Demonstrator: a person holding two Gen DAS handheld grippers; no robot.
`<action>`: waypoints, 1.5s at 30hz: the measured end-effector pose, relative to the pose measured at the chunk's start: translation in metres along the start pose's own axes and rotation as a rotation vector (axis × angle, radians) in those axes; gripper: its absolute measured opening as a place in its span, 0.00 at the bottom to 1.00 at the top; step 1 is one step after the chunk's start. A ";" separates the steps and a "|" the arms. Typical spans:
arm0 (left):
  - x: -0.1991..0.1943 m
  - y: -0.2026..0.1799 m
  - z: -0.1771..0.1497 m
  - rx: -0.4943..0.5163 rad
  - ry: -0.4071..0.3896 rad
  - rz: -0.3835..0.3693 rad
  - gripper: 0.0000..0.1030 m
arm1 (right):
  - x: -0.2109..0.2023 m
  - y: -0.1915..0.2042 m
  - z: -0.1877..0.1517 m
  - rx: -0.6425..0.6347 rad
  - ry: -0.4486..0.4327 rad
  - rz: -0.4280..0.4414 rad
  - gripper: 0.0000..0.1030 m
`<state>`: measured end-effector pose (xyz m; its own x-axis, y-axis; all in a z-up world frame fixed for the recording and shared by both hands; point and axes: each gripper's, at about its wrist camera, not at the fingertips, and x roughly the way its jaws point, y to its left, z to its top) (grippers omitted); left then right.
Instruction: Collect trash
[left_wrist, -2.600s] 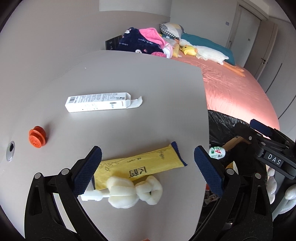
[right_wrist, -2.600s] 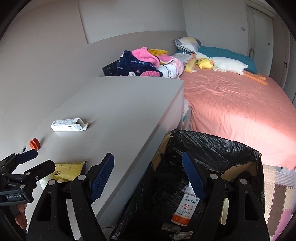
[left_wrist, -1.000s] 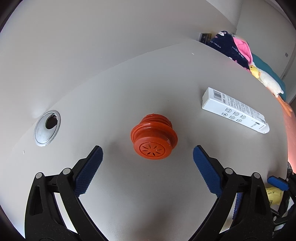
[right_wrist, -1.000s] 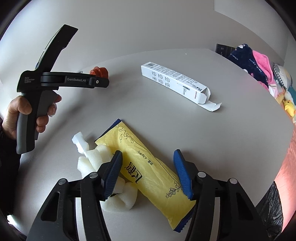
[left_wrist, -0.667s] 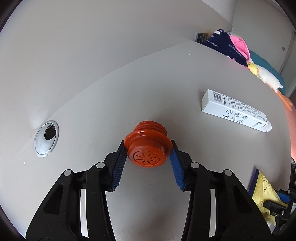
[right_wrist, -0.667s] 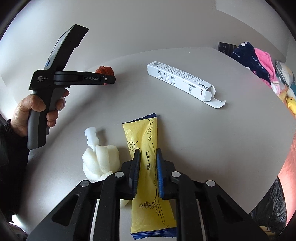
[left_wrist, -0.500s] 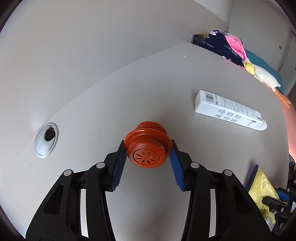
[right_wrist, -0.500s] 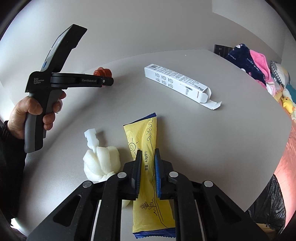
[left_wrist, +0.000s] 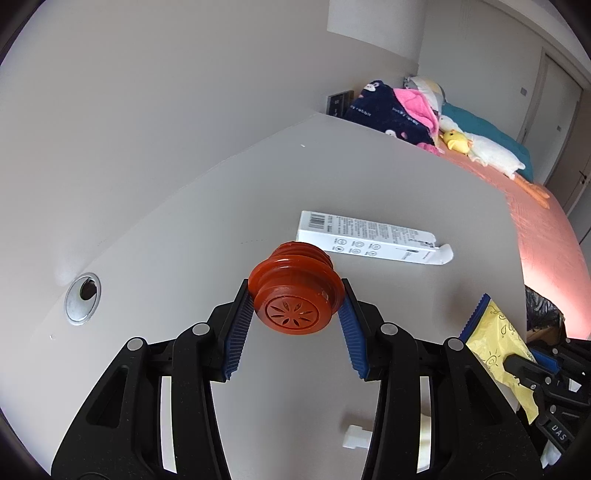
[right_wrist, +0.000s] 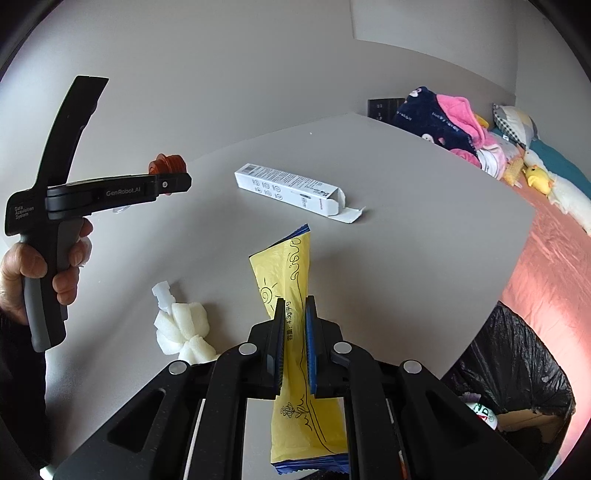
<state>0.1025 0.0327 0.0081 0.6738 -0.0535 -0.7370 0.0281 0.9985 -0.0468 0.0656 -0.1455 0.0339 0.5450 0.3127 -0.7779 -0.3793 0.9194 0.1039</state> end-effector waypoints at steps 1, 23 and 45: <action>-0.002 -0.004 0.000 0.006 -0.002 -0.007 0.44 | -0.002 -0.003 0.000 0.011 -0.004 -0.007 0.10; -0.012 -0.094 -0.009 0.128 0.000 -0.122 0.44 | -0.061 -0.058 -0.016 0.157 -0.111 -0.091 0.10; -0.012 -0.184 -0.017 0.269 0.015 -0.239 0.44 | -0.107 -0.110 -0.042 0.285 -0.172 -0.197 0.10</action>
<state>0.0767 -0.1508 0.0144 0.6141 -0.2842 -0.7363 0.3782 0.9248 -0.0415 0.0173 -0.2902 0.0798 0.7133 0.1370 -0.6873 -0.0450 0.9876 0.1501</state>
